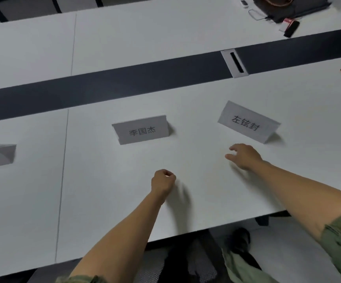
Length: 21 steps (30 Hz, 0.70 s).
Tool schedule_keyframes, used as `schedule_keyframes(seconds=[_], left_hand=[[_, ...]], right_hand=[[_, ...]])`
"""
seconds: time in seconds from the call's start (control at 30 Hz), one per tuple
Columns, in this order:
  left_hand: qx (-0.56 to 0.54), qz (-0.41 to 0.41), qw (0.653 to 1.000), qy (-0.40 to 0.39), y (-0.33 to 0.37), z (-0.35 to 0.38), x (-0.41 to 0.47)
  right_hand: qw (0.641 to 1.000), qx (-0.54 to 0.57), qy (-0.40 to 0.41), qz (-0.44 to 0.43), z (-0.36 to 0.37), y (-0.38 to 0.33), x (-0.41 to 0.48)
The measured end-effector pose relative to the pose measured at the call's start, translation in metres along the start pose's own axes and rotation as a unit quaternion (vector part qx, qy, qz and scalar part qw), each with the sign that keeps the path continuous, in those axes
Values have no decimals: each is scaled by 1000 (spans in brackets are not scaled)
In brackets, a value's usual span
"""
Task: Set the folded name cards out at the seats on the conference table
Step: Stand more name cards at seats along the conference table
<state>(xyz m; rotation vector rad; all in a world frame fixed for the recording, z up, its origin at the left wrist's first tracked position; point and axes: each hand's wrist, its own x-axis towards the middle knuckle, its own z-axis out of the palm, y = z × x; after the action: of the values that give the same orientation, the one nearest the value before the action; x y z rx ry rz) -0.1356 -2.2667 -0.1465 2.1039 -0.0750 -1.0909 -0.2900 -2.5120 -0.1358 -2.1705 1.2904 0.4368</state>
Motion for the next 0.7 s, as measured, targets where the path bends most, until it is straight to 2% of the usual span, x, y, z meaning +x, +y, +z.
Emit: schedule_keyframes(seconds=[0.27,0.5,0.7], left_hand=[[76,23,997,-3,58,120,-31],[113,1,993,21,91,228,-48],[185,29,982,25,117,267,-65]], right_hand=[[994,60,87,-28,-76,105,0],[991,82,84,-62,-133,187,26],[987,140,45,-61,-162,194,51]])
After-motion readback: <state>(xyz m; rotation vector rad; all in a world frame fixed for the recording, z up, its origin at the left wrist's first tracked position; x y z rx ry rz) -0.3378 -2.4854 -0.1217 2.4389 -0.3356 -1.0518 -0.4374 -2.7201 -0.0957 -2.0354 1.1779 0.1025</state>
